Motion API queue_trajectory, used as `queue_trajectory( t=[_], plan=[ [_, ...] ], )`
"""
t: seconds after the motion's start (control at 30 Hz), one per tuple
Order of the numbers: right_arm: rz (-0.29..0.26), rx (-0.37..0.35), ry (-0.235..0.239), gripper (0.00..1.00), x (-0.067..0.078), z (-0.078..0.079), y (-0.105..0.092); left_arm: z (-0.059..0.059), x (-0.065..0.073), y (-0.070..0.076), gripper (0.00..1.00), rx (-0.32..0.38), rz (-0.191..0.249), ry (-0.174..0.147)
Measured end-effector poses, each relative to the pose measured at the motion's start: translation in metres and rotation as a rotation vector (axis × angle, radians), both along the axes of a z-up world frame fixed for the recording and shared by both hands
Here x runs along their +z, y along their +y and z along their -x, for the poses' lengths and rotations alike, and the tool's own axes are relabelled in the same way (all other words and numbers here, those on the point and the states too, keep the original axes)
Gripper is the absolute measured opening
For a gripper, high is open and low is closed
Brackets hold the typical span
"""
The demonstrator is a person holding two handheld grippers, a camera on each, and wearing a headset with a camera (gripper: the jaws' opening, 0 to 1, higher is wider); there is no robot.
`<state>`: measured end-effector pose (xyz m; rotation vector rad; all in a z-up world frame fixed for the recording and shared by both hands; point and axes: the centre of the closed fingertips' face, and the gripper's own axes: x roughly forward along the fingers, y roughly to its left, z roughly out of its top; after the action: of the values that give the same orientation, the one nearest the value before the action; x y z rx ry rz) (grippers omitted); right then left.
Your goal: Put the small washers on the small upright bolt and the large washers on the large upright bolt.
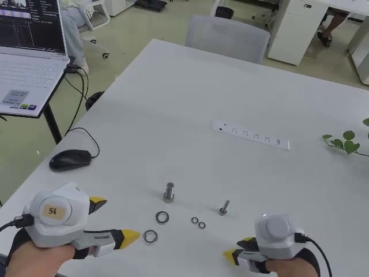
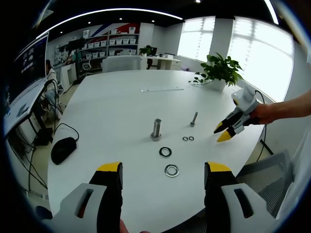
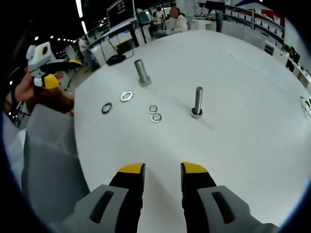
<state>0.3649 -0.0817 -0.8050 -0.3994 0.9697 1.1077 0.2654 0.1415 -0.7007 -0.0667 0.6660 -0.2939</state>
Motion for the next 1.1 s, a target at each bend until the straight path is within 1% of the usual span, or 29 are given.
queue_trajectory(
  t=[0.27, 0.4, 0.5, 0.6, 0.73, 0.87, 1.03, 1.1],
  plan=[
    [-0.003, 0.056, 0.002, 0.3, -0.005, 0.006, 0.021, -0.001, -0.001, -0.002, 0.68, -0.002, 0.002, 0.001],
    [0.004, 0.08, -0.003, 0.29, -0.008, 0.005, 0.033, 0.0, -0.002, -0.002, 0.68, -0.002, 0.001, 0.003],
    [0.015, 0.105, -0.017, 0.28, -0.008, -0.001, 0.044, 0.0, -0.002, -0.002, 0.68, 0.0, 0.002, 0.003],
    [0.034, 0.125, -0.026, 0.28, -0.009, -0.006, 0.049, 0.001, -0.002, -0.001, 0.68, 0.001, 0.001, 0.003],
    [0.034, 0.145, -0.036, 0.27, -0.008, -0.013, 0.058, 0.001, -0.002, -0.001, 0.68, 0.003, 0.001, 0.003],
    [0.052, 0.174, -0.051, 0.27, -0.008, -0.024, 0.066, 0.001, -0.002, 0.0, 0.68, 0.006, 0.005, 0.004],
    [0.066, 0.198, -0.052, 0.26, -0.009, -0.032, 0.074, 0.0, -0.002, 0.0, 0.68, 0.005, 0.005, 0.004],
    [0.074, 0.215, -0.054, 0.26, -0.01, -0.032, 0.076, 0.0, -0.002, 0.0, 0.68, 0.004, 0.004, 0.004]
  ],
)
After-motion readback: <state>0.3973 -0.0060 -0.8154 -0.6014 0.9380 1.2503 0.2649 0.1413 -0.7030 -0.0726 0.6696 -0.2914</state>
